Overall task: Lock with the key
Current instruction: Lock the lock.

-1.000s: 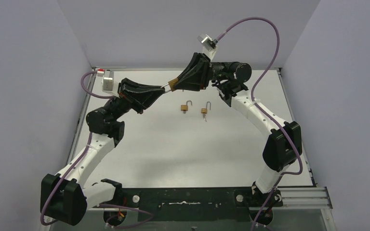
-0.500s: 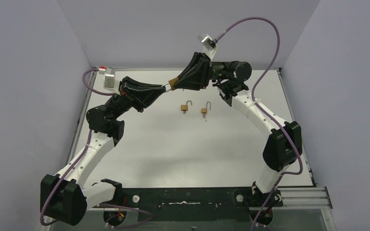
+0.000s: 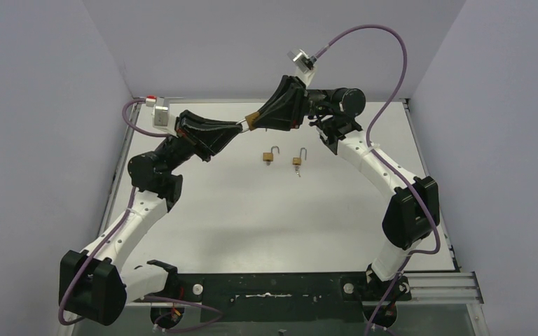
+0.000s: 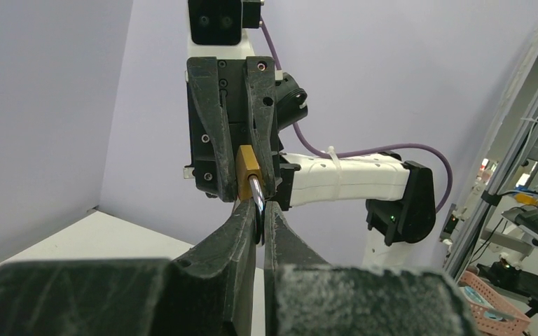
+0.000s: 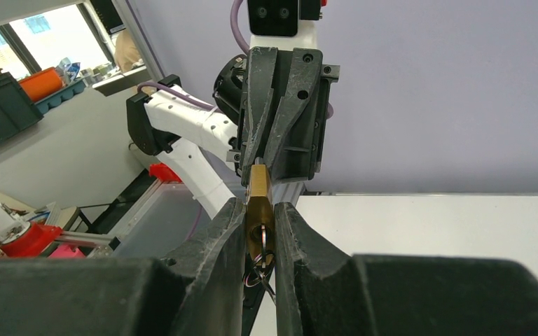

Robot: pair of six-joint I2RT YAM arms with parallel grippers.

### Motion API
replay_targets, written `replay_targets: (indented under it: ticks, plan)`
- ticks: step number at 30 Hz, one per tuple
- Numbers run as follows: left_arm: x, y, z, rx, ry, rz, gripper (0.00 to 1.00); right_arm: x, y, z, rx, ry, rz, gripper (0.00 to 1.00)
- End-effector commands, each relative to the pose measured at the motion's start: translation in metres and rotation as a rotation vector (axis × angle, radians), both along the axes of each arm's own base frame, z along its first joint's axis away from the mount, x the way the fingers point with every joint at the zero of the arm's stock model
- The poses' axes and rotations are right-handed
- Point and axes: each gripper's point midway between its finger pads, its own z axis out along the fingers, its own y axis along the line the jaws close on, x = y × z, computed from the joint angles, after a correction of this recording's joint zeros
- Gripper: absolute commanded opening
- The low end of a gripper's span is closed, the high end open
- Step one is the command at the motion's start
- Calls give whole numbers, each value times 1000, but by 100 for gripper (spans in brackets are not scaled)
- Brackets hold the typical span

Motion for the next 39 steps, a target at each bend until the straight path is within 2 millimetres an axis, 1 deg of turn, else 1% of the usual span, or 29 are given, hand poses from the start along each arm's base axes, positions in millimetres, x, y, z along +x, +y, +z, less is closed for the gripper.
replay_targets:
  ticks: [1,19,39]
  plan:
    - [-13,-11,16,-1,-64,-47,0,-5,5,20,57,-47,-16,0]
    - [-6,-29,9,0,-68,-49,0,-9,12,18,49,-47,-2,0]
    - [3,-46,-4,12,-57,-50,0,-20,31,10,30,-39,48,0]
